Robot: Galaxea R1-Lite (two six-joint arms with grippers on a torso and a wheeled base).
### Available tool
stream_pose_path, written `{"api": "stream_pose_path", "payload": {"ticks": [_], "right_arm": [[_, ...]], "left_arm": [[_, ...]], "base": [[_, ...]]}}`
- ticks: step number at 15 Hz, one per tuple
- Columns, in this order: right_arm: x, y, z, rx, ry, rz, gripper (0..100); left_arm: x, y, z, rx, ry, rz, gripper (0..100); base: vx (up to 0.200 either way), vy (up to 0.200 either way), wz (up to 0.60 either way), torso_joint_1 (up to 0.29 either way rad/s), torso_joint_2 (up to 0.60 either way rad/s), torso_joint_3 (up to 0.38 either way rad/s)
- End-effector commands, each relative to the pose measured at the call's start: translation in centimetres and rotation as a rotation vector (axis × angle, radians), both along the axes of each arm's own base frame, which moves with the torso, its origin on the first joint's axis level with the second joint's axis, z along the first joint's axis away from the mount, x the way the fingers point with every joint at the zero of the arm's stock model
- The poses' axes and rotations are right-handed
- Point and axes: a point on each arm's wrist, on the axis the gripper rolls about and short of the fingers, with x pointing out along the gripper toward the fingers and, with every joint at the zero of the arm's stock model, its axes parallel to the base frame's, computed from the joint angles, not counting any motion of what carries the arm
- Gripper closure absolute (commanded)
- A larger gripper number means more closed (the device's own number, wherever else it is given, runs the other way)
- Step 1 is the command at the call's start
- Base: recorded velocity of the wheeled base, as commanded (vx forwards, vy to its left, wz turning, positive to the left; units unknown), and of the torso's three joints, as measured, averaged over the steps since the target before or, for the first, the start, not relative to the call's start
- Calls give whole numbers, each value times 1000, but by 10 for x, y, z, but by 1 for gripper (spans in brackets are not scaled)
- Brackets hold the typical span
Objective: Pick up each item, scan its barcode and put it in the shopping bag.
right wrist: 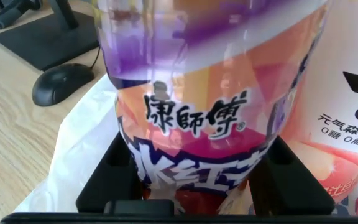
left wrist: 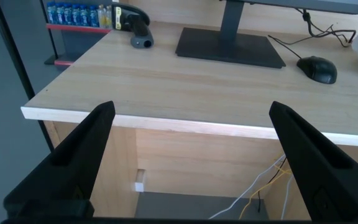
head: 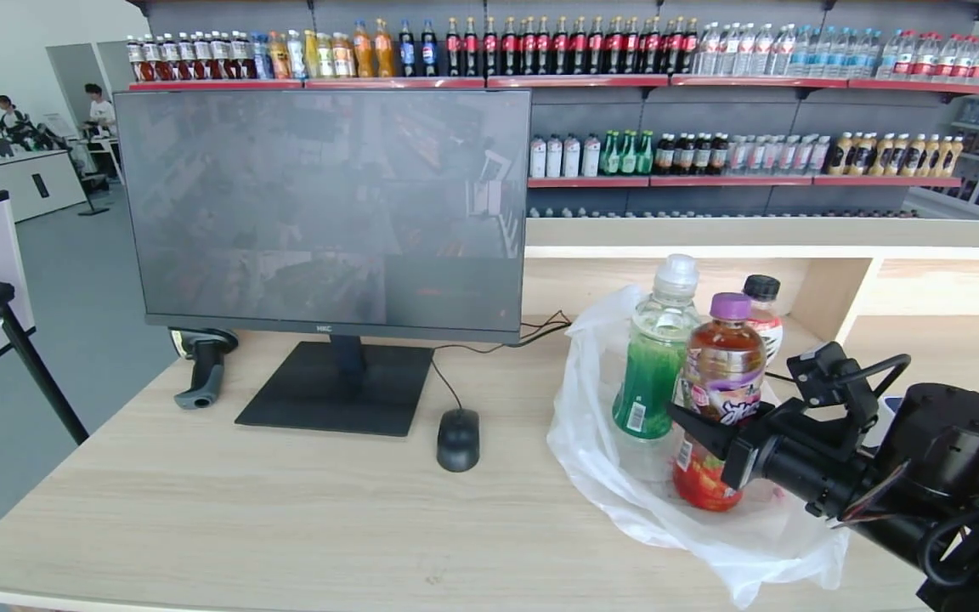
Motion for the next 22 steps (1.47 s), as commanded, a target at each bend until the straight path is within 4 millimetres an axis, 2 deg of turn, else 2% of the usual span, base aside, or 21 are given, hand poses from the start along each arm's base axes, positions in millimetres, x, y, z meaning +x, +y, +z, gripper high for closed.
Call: {"api": "stream_pose_path", "payload": {"ticks": [1,5,14,15,17,20,22], "right_arm": [[-3,-2,-7,-11,37,-3,100],[-8,-3,-11,-18,63,-3,100],[-2,-13,-15,-28,72,-44,100],[-2,-14,-15,-28,72,-49,0],[1,-15,-12,-24,54,-55,0],[-8,-16,-3,-18,25,-52,0],[-13,-18,12,-3,-33,-54,0]], "left_arm": [[0,0,0,0,-1,0,0],[0,0,0,-2,0,0,0],[0,0,0,-2,0,0,0],[0,0,0,-2,0,0,0],[0,0,0,-2,0,0,0],[0,0,0,-2,0,0,0],[0,0,0,-2,0,0,0]], "base": [[0,0,0,0,0,0],[0,0,0,0,0,0],[0,0,0,0,0,0],[0,0,0,0,0,0],[0,0,0,0,0,0],[0,0,0,0,0,0],[0,0,0,0,0,0]]}}
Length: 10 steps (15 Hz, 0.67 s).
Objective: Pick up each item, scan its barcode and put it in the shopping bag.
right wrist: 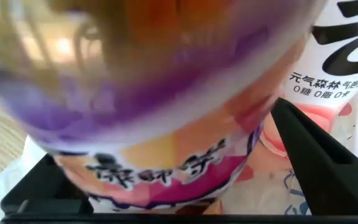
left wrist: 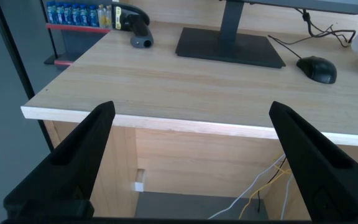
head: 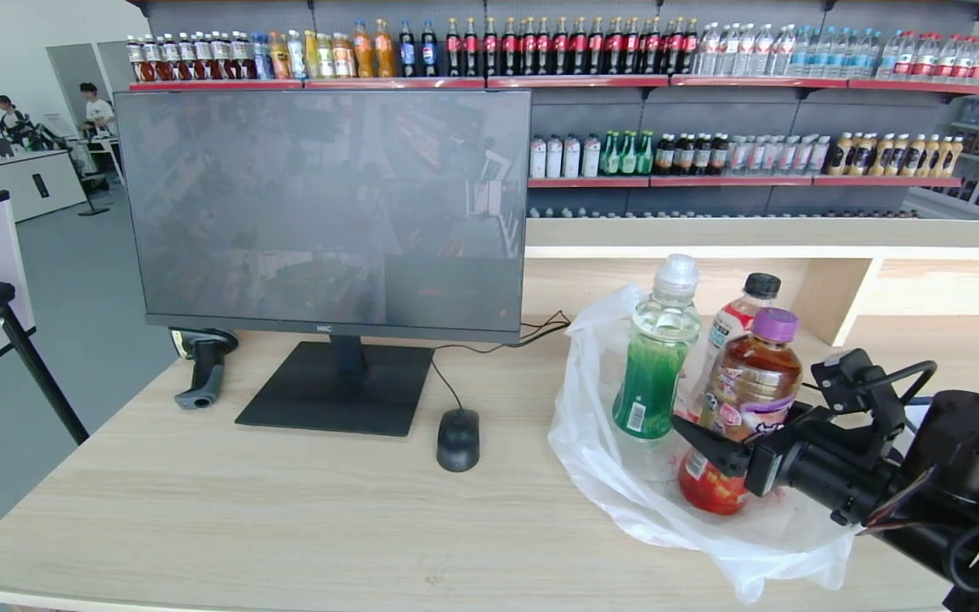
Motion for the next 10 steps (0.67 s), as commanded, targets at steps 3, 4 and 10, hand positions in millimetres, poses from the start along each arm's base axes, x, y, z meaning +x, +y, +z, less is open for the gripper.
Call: {"api": "stream_pose_path", "payload": {"ticks": [3,4,10], "right_arm": [[-21,-3,20,13,-69,5,0],[-35,-4,23,1,-82,17,0],[-104,-15,68,35,-356,47,0]], "left_arm": [[0,0,0,-1,0,0,0],[0,0,0,-1,0,0,0],[0,0,0,1,0,0,0]], "base": [[0,0,0,0,0,0],[0,0,0,0,0,0],[0,0,0,0,0,0]]}}
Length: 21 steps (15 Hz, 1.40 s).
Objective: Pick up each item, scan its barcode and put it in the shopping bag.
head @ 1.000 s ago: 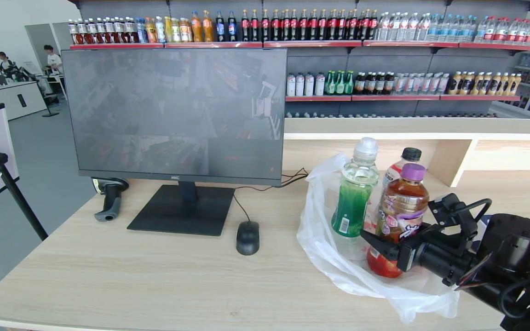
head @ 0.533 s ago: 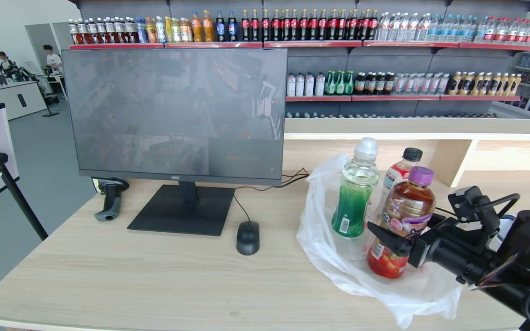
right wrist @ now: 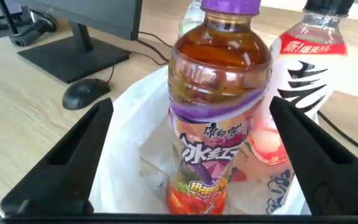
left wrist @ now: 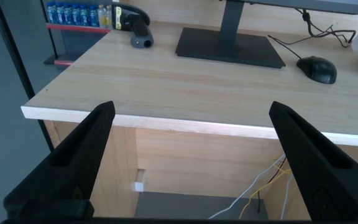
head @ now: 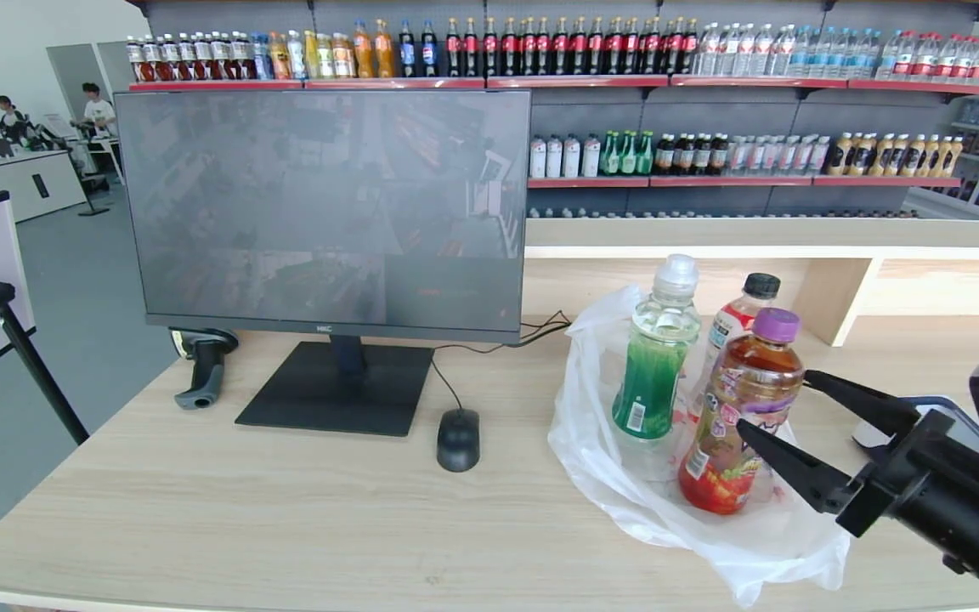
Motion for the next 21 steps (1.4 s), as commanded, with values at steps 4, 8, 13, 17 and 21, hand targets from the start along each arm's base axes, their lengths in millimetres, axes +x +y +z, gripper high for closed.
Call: {"api": "stream_pose_path", "payload": {"ticks": [4,8,13,17,21], "right_arm": [[-115,-28,43,23,-379,2,0],[-184,-47,-41,-84,-96,10,0],[-189,-55,-62,-94,26,-167,0],[-186,-56,-65,8,122,-284,0],[-180,-51,-63,-45,198,-515,0]], "left_arm": [[0,0,0,-9,-3,0,0],[0,0,0,-7,-2,0,0],[0,0,0,-10,-2,0,0],[0,0,0,-12,0,0,0],[0,0,0,-10,0,0,0]], "base": [[0,0,0,0,0,0],[0,0,0,0,0,0],[0,0,0,0,0,0],[0,0,0,0,0,0],[0,0,0,0,0,0]]}}
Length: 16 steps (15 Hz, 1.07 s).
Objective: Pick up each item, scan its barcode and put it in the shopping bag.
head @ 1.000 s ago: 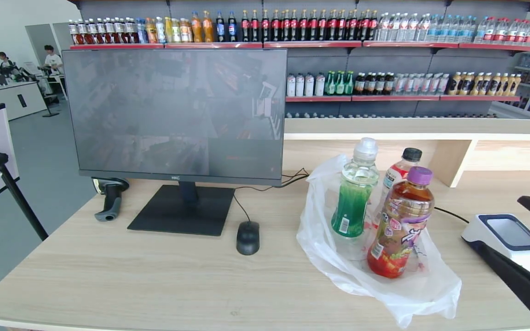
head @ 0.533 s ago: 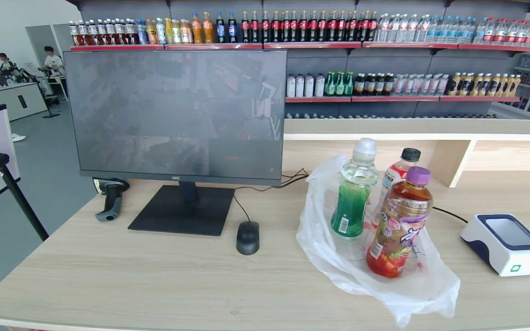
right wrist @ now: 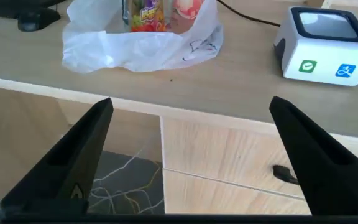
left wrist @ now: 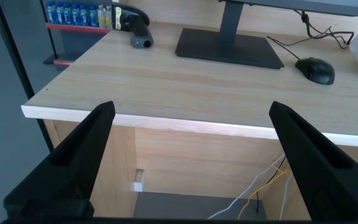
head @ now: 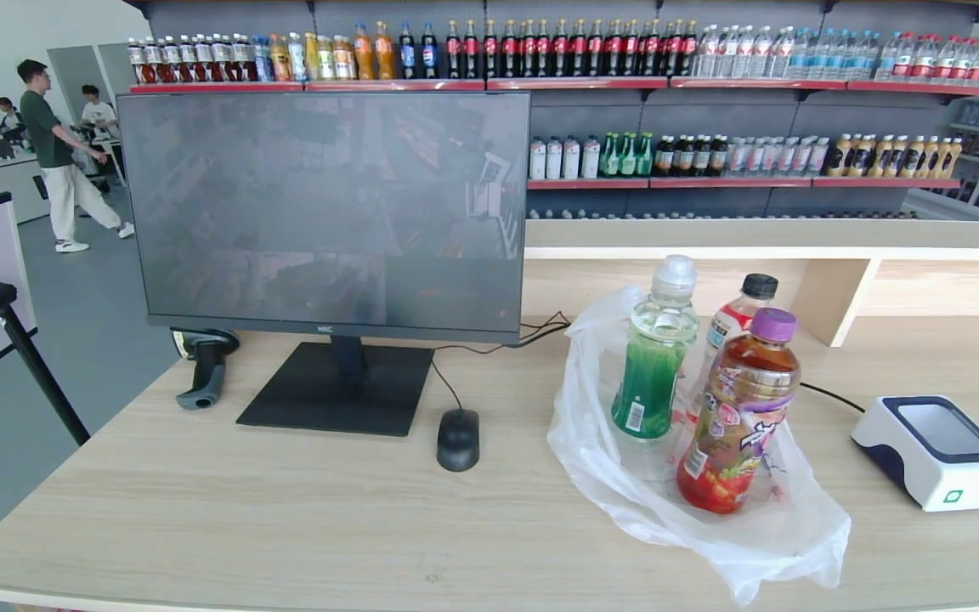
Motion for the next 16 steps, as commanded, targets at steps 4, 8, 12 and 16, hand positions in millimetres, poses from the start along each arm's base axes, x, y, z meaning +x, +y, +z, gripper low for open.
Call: {"api": "stream_pose_path", "payload": {"ticks": [4,8,12,16], "right_arm": [[-1,2,0,4,-15,-128,0],[-7,3,-1,-10,-92,-146,0],[-7,4,-2,-36,-93,-106,0],[-7,3,-2,-1,-89,-109,0]], "left_arm": [[0,0,0,0,-1,0,0],[0,0,0,-1,-1,0,0],[0,0,0,-1,-1,0,0],[0,0,0,-3,1,1,0]], "base": [[0,0,0,0,0,0],[0,0,0,0,0,0],[0,0,0,0,0,0],[-200,0,0,17,5,0]]}}
